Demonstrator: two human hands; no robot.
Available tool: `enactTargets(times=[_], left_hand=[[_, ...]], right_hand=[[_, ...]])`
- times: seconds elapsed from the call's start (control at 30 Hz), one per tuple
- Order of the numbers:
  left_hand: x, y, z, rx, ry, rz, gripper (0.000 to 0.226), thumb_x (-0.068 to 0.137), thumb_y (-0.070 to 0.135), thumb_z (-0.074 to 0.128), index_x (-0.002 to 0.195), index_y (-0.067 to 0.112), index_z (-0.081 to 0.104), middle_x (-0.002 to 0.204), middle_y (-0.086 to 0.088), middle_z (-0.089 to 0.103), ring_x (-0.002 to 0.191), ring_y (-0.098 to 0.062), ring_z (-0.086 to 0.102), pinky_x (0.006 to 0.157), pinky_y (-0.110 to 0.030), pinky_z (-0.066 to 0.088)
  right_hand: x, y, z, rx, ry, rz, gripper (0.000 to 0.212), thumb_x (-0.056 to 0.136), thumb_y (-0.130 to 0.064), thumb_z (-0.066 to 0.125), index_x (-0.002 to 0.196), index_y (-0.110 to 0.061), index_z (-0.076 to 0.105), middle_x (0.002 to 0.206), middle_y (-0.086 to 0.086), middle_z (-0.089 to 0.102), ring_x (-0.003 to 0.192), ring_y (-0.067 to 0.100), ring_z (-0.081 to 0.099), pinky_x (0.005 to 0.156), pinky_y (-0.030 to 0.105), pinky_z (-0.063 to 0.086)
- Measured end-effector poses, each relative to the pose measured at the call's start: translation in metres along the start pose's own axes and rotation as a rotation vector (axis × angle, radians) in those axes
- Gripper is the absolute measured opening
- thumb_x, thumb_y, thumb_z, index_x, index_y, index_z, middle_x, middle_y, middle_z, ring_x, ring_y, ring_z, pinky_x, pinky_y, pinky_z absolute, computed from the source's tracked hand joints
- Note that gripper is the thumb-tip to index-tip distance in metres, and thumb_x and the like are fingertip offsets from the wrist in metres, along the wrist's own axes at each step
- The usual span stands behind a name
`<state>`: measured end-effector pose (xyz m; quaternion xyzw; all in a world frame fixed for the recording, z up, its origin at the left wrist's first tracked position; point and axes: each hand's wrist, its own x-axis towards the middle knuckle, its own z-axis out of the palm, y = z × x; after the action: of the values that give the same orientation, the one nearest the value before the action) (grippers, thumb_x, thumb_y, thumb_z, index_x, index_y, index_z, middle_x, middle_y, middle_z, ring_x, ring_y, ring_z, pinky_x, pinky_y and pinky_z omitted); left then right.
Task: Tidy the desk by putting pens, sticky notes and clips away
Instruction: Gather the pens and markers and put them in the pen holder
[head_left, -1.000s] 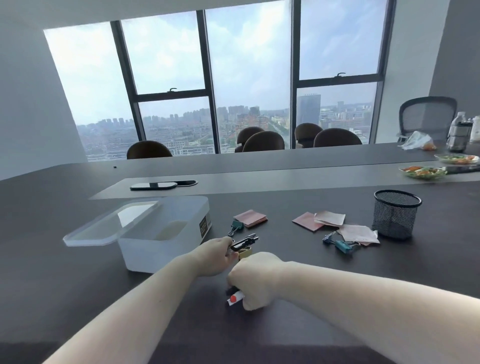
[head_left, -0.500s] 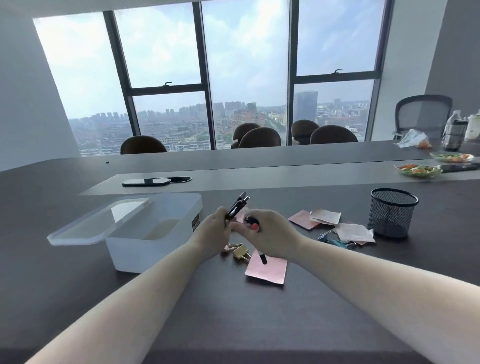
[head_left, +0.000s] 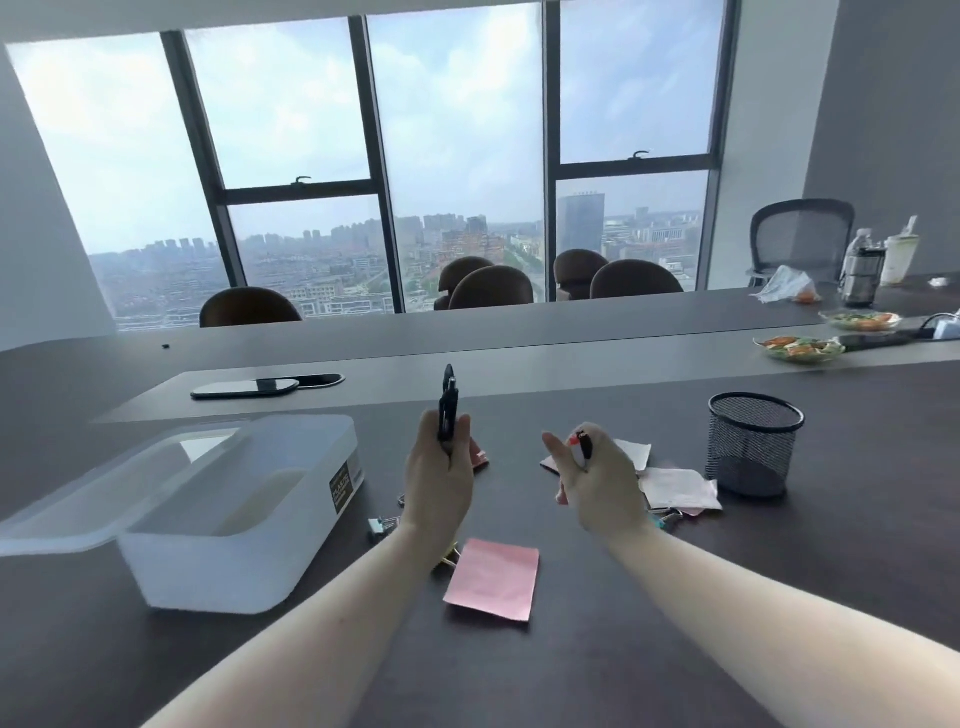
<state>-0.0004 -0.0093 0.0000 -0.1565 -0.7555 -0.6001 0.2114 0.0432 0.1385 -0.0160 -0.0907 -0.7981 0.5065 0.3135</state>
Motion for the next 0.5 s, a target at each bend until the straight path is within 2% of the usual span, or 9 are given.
enactTargets(times=[0.07, 0.17, 0.2, 0.27, 0.3, 0.37, 0.43, 0.5], left_hand=[[0.001, 0.001, 0.011, 0.002, 0.012, 0.011, 0.019, 0.098, 0.022, 0.044, 0.081, 0.016, 0.043, 0.059, 0.004, 0.052, 0.047, 0.006, 0.052, 0.053, -0.007, 0.039], [0.008, -0.001, 0.024, 0.001, 0.023, 0.014, 0.022, 0.098, 0.024, 0.043, 0.078, 0.016, 0.042, 0.058, 0.004, 0.049, 0.045, 0.005, 0.050, 0.049, -0.009, 0.037], [0.010, -0.002, 0.027, -0.003, 0.024, 0.009, 0.022, 0.098, 0.024, 0.044, 0.078, 0.016, 0.042, 0.058, 0.004, 0.049, 0.045, 0.005, 0.050, 0.049, -0.009, 0.037], [0.015, -0.007, 0.034, -0.018, 0.007, -0.027, 0.024, 0.096, 0.025, 0.048, 0.074, 0.021, 0.041, 0.059, 0.003, 0.051, 0.047, 0.001, 0.050, 0.050, -0.011, 0.038], [0.015, -0.011, 0.038, -0.031, -0.016, -0.055, 0.024, 0.096, 0.025, 0.050, 0.074, 0.023, 0.041, 0.061, 0.002, 0.052, 0.050, -0.002, 0.050, 0.050, -0.012, 0.038], [0.013, -0.021, 0.045, -0.038, -0.075, -0.109, 0.023, 0.095, 0.024, 0.052, 0.074, 0.023, 0.043, 0.063, 0.001, 0.054, 0.057, -0.012, 0.052, 0.051, -0.013, 0.038], [0.009, -0.033, 0.052, -0.018, -0.117, -0.133, 0.023, 0.094, 0.022, 0.052, 0.073, 0.022, 0.045, 0.065, 0.001, 0.056, 0.063, -0.016, 0.052, 0.056, -0.017, 0.039], [0.007, -0.039, 0.056, -0.011, -0.143, -0.134, 0.022, 0.095, 0.020, 0.052, 0.074, 0.022, 0.045, 0.068, 0.001, 0.058, 0.066, -0.017, 0.053, 0.060, -0.022, 0.039]], right_hand=[[-0.001, 0.010, 0.003, -0.005, 0.041, -0.026, 0.043, 0.087, -0.038, 0.062, 0.076, -0.002, 0.041, 0.070, 0.032, 0.055, 0.045, 0.033, 0.055, 0.052, 0.035, 0.051], [-0.002, 0.024, 0.009, -0.006, 0.055, -0.041, 0.053, 0.077, -0.059, 0.058, 0.078, -0.008, 0.048, 0.069, 0.015, 0.060, 0.057, 0.037, 0.054, 0.059, 0.050, 0.054], [-0.001, 0.030, 0.012, -0.003, 0.059, -0.027, 0.046, 0.077, -0.056, 0.061, 0.076, -0.011, 0.049, 0.063, 0.002, 0.058, 0.059, 0.035, 0.053, 0.059, 0.052, 0.054], [-0.001, 0.037, 0.013, 0.001, 0.069, 0.004, 0.031, 0.081, -0.038, 0.068, 0.067, -0.022, 0.045, 0.058, -0.010, 0.052, 0.058, 0.026, 0.049, 0.062, 0.050, 0.055], [0.000, 0.039, 0.013, 0.013, 0.065, 0.021, 0.031, 0.082, -0.032, 0.069, 0.066, -0.024, 0.044, 0.057, -0.012, 0.051, 0.056, 0.022, 0.047, 0.061, 0.046, 0.056], [0.002, 0.041, 0.013, 0.050, 0.026, 0.050, 0.026, 0.083, -0.027, 0.069, 0.074, -0.013, 0.050, 0.056, -0.007, 0.048, 0.053, 0.019, 0.047, 0.050, 0.030, 0.053], [0.004, 0.040, 0.013, 0.079, -0.014, 0.062, 0.029, 0.084, -0.022, 0.068, 0.085, -0.001, 0.049, 0.064, 0.013, 0.047, 0.053, 0.022, 0.046, 0.040, 0.013, 0.043], [0.007, 0.044, 0.014, 0.092, -0.033, 0.064, 0.031, 0.085, -0.020, 0.067, 0.089, 0.001, 0.045, 0.068, 0.020, 0.045, 0.054, 0.023, 0.045, 0.037, 0.010, 0.040]])
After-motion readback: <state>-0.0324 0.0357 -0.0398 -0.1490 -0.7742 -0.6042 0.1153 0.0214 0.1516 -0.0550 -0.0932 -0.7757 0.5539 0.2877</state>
